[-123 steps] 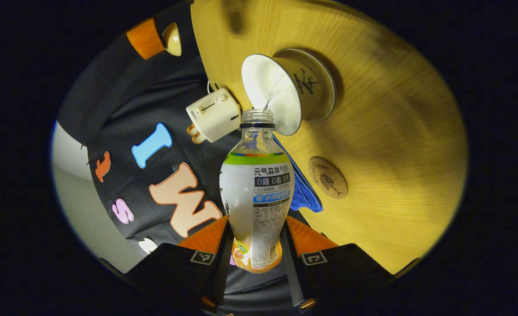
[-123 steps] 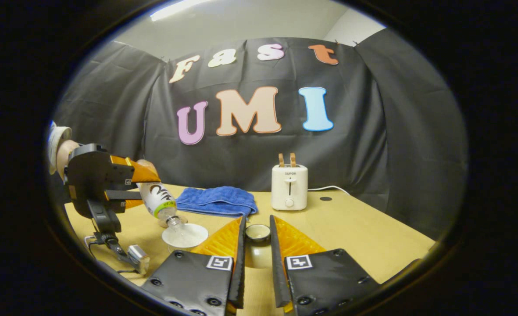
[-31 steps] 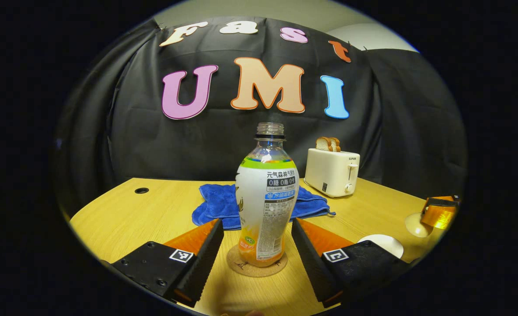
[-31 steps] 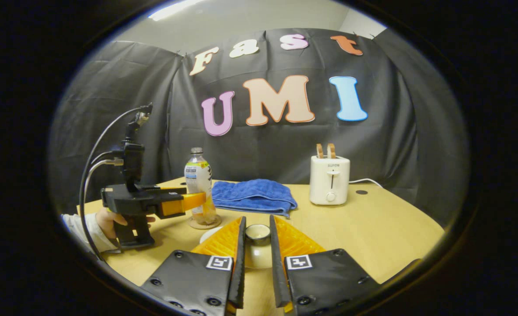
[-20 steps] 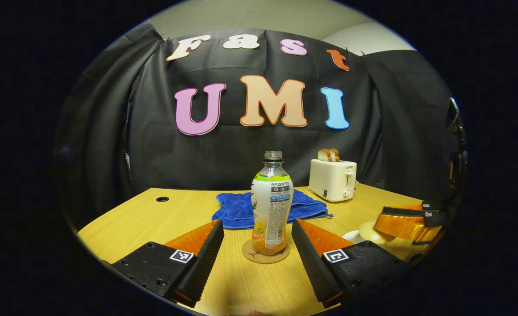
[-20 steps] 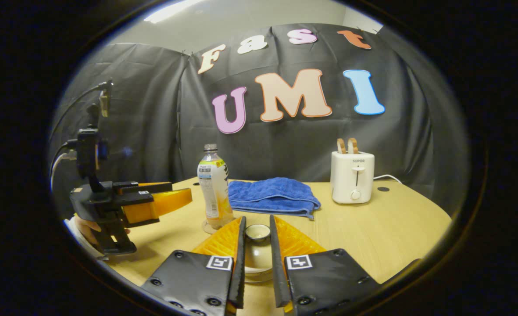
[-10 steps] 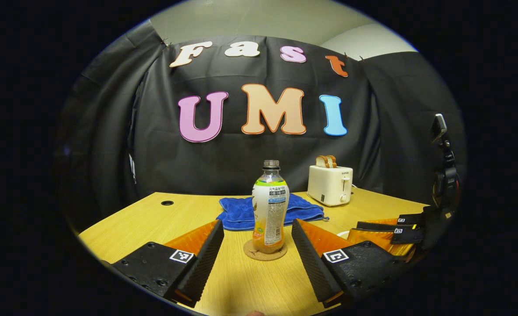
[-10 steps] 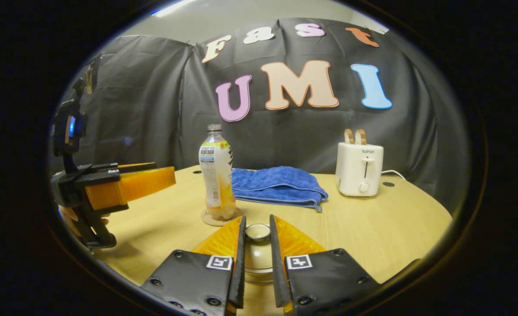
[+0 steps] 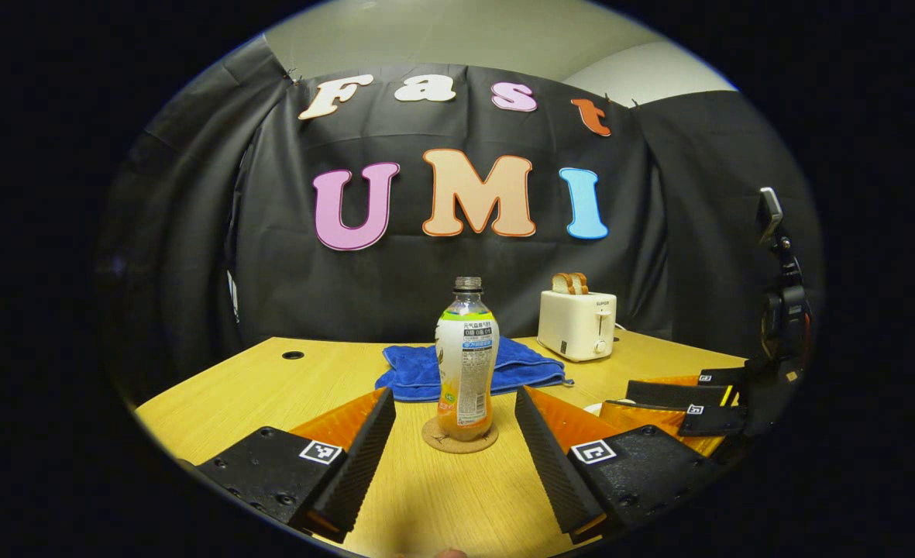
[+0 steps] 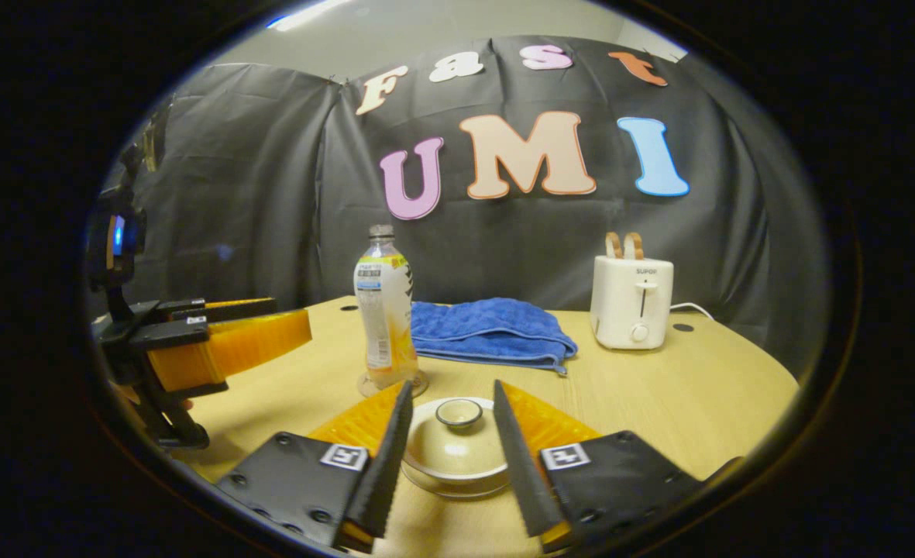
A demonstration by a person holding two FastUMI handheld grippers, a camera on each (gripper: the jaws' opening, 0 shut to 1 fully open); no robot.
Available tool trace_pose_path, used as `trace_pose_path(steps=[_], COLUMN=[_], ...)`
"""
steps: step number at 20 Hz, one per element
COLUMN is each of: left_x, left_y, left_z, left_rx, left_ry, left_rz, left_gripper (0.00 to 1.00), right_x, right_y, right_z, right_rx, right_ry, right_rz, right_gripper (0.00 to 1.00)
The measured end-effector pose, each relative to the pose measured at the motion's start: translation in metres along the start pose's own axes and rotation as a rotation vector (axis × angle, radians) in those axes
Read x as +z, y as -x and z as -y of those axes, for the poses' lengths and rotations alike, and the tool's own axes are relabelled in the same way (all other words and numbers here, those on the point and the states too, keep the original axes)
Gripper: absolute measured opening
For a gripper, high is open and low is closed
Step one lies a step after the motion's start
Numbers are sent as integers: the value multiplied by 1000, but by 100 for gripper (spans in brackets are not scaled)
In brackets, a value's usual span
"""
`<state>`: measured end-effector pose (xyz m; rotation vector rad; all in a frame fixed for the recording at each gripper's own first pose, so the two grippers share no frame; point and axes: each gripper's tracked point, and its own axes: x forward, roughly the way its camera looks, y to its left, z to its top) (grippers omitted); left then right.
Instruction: Open the teacup lid with one hand, grasp the water bottle and pour water into the teacup with the other hand; after pouring, place the water bottle on the coaster and then close the teacup lid.
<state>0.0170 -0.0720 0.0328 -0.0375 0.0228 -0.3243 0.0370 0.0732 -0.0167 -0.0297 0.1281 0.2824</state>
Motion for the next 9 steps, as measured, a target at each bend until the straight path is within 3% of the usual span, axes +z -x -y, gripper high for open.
trace_pose_path(steps=[4,9], left_x=[4,6], left_y=[9,23], left_z=[2,12], left_rx=[32,61], left_ry=[-22,-73], left_rz=[25,61], left_gripper=[91,92], right_x=[10,7], right_y=[14,34], right_z=[7,23], right_rx=[-52,-140], right_ry=[28,18], right_rz=[48,60], right_gripper=[100,100])
